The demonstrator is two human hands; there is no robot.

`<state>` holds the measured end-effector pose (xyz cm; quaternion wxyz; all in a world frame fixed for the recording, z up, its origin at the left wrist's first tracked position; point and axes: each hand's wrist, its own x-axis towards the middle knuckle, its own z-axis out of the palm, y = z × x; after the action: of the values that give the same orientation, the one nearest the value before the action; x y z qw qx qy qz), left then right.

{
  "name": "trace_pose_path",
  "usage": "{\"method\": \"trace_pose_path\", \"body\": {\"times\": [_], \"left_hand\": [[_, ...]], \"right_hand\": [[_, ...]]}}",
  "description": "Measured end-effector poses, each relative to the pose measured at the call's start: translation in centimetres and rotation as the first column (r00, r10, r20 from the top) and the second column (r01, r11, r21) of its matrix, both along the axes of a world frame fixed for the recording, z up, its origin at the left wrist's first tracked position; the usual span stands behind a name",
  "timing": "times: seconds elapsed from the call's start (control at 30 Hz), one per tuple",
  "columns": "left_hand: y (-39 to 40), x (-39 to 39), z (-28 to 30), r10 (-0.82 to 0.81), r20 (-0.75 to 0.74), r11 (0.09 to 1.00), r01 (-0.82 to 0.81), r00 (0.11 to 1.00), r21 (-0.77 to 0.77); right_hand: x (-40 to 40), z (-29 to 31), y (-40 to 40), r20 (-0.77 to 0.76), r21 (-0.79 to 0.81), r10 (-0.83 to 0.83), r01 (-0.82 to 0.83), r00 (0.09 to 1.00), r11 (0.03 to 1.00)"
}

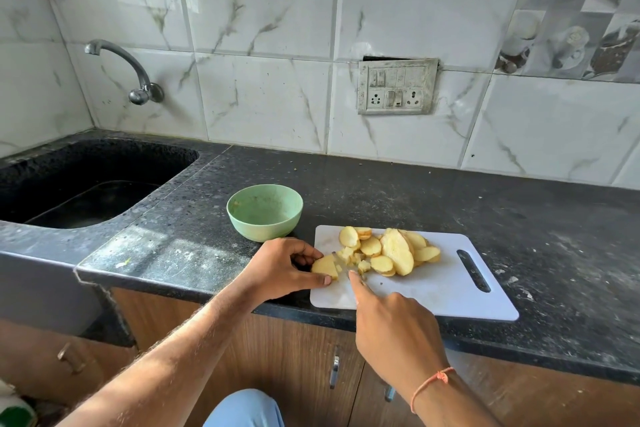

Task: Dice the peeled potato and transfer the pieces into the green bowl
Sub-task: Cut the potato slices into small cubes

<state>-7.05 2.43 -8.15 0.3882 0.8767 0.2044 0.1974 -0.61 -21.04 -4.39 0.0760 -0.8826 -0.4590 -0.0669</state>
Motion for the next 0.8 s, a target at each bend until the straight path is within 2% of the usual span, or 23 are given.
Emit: {"method": "trace_pose_path", "body": {"times": [0.13,0.33,0.5,0.8], "left_hand": [[-0.3,0.0,-0.1,0.014,0.028,1.0,-0.014,1.0,0.0],[-0.4,0.2,-0.4,0.031,0.05,0.999,-0.032,0.998,0.018],[-0.4,0.2,-0.5,0.027,0.058,0.999,-0.029,0.998,0.029],[-0.3,0.2,-0.5,0.025,0.075,0.999,-0.027,0.997,0.035]], "right_hand": [[0.5,0.5,0.2,0.012,0.042,-0.026,0.025,1.0,0.999],[-0.3,0.5,0.6,-0.03,0.151,0.019,-0.014,0.999,0.988],[-0.4,0.5,1.2,-0.058,0.167,0.003,0.006,0.998,0.986],[-0.2,-0.4,2.1,0.029,0.1,-0.008,0.005,1.0,0.995]]}}
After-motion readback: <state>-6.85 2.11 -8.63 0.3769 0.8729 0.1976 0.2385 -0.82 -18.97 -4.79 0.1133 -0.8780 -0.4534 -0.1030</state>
